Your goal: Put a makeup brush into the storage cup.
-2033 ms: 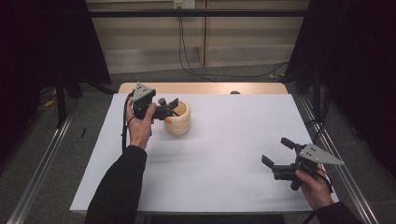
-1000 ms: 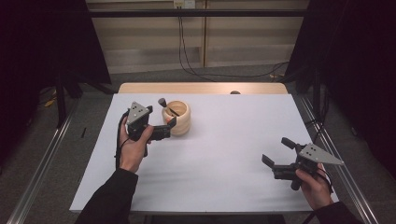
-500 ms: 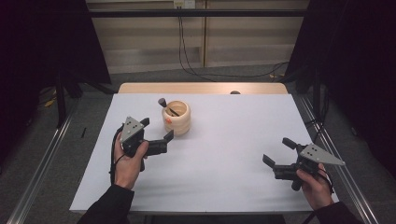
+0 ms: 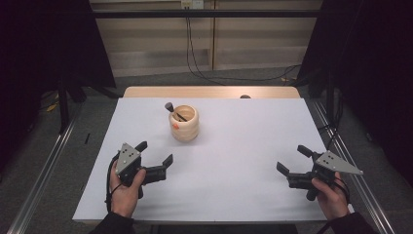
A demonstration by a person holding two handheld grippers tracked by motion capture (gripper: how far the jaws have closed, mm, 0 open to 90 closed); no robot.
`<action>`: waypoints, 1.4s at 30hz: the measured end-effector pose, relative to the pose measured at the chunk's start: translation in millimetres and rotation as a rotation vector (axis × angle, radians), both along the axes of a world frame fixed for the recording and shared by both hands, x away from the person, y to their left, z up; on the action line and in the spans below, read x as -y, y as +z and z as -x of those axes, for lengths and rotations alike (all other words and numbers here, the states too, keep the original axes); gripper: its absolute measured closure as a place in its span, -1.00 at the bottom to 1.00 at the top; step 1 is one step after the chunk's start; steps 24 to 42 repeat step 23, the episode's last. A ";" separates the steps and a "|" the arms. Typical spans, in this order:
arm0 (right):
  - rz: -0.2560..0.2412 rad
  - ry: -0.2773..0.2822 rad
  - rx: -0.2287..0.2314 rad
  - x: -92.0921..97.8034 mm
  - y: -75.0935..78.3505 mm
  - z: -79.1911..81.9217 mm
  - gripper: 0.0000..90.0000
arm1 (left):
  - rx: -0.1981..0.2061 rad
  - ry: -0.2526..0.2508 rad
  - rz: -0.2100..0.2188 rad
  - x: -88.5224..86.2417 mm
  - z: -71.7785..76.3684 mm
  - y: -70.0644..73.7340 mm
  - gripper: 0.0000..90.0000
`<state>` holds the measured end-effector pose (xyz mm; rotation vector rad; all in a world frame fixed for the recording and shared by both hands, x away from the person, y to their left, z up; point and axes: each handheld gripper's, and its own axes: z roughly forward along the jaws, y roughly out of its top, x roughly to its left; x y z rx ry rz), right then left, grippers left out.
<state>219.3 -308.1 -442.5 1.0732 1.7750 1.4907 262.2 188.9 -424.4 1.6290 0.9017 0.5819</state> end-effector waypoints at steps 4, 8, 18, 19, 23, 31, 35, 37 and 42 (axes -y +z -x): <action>-0.005 -0.005 0.003 2.3 0.1 2.6 -1.00 | 0.015 0.004 -0.018 -3.0 11.3 -0.2 -0.98; -0.006 -0.018 -0.008 5.2 -1.0 6.0 -1.00 | 0.016 -0.007 -0.025 -4.5 19.7 -3.4 -0.97; 0.009 -0.017 -0.007 4.5 -1.4 7.2 -1.00 | 0.018 0.014 -0.012 -7.9 21.3 -13.6 -0.99; 0.006 -0.024 -0.007 4.1 -1.7 7.0 -1.00 | 0.018 0.019 -0.012 -8.0 21.0 -13.7 -0.99; 0.018 -0.023 -0.007 5.2 -1.6 7.2 -1.00 | 0.004 0.005 -0.014 -7.7 20.0 -14.6 -0.96; 0.018 -0.023 -0.007 5.2 -1.6 7.2 -1.00 | 0.004 0.005 -0.014 -7.7 20.0 -14.6 -0.96; 0.018 -0.023 -0.007 5.2 -1.6 7.2 -1.00 | 0.004 0.005 -0.014 -7.7 20.0 -14.6 -0.96; 0.018 -0.023 -0.007 5.2 -1.6 7.2 -1.00 | 0.004 0.005 -0.014 -7.7 20.0 -14.6 -0.96; 0.018 -0.023 -0.007 5.2 -1.6 7.2 -1.00 | 0.004 0.005 -0.014 -7.7 20.0 -14.6 -0.96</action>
